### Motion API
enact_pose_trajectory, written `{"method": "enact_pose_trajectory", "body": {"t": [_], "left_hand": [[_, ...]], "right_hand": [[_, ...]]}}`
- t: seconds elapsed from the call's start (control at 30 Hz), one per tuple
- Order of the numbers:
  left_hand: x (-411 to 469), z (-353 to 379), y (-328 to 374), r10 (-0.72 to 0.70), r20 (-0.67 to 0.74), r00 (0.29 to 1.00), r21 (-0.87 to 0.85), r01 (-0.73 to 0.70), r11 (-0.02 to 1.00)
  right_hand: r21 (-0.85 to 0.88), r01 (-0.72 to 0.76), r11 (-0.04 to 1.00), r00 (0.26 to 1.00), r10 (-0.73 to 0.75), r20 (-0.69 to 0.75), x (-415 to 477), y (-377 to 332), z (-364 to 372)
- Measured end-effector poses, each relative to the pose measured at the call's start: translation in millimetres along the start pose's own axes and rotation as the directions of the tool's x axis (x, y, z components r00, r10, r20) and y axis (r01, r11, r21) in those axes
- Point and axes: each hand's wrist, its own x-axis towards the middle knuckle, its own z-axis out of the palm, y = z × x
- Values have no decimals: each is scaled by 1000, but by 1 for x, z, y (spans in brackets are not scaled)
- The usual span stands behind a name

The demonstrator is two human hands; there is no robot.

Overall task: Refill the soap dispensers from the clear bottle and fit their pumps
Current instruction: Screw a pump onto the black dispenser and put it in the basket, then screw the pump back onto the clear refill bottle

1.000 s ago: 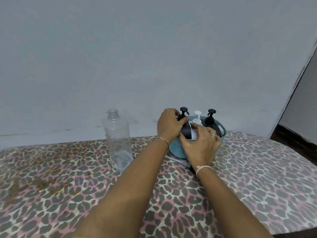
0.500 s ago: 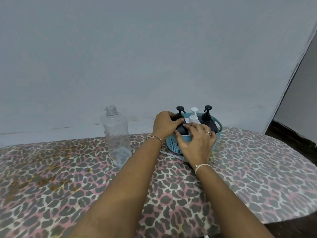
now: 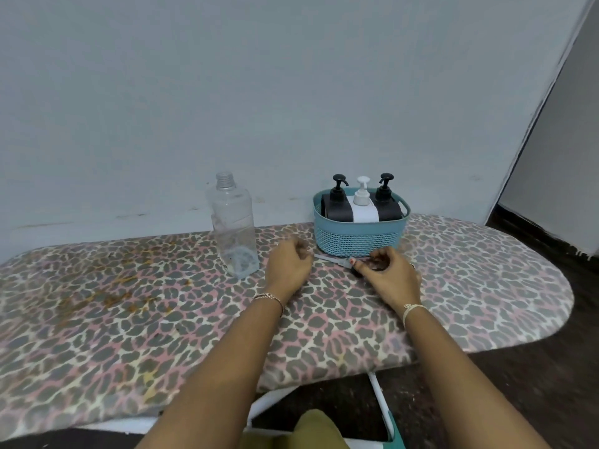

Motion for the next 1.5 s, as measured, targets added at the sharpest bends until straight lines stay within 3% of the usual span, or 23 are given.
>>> {"method": "enact_pose_trajectory", "body": {"t": [0.1, 0.27, 0.4, 0.57, 0.87, 1.07, 1.13, 1.27, 1.5], "left_hand": [[-12, -4, -13, -9, 27, 1000, 97, 6, 995], [-27, -16, -19, -32, -29, 999, 12, 32, 999], [-36, -27, -19, -46, -42, 998, -71, 43, 997], [-42, -45, -15, -4, -114, 994, -67, -4, 998], [-54, -98, 1, 56, -310, 949, -133, -102, 986], [-47, -122, 1, 23, -487, 873, -61, -60, 996], [-40, -129, 1, -22, -456, 890, -55, -4, 998], [-24, -143, 1, -12, -294, 956, -13, 9, 1000], [6, -164, 3, -31, -179, 983, -111, 11, 994]], "right_hand": [[-79, 12, 997, 992, -1, 129, -1, 0, 1], [-79, -17, 997, 991, 28, 134, -11, -17, -5], [192, -84, 978, 989, 59, 132, -19, -22, -5], [628, -159, 762, 987, 144, 75, -26, -55, -19], [863, 45, 503, 972, 175, -154, -22, -138, -52], [874, 217, 435, 959, 75, -275, -7, -192, -70], [872, 270, 408, 951, 27, -307, 1, -209, -72], [812, 367, 454, 924, -79, -374, 13, -238, -73], [759, 443, 478, 896, -198, -398, 25, -276, -60]]}}
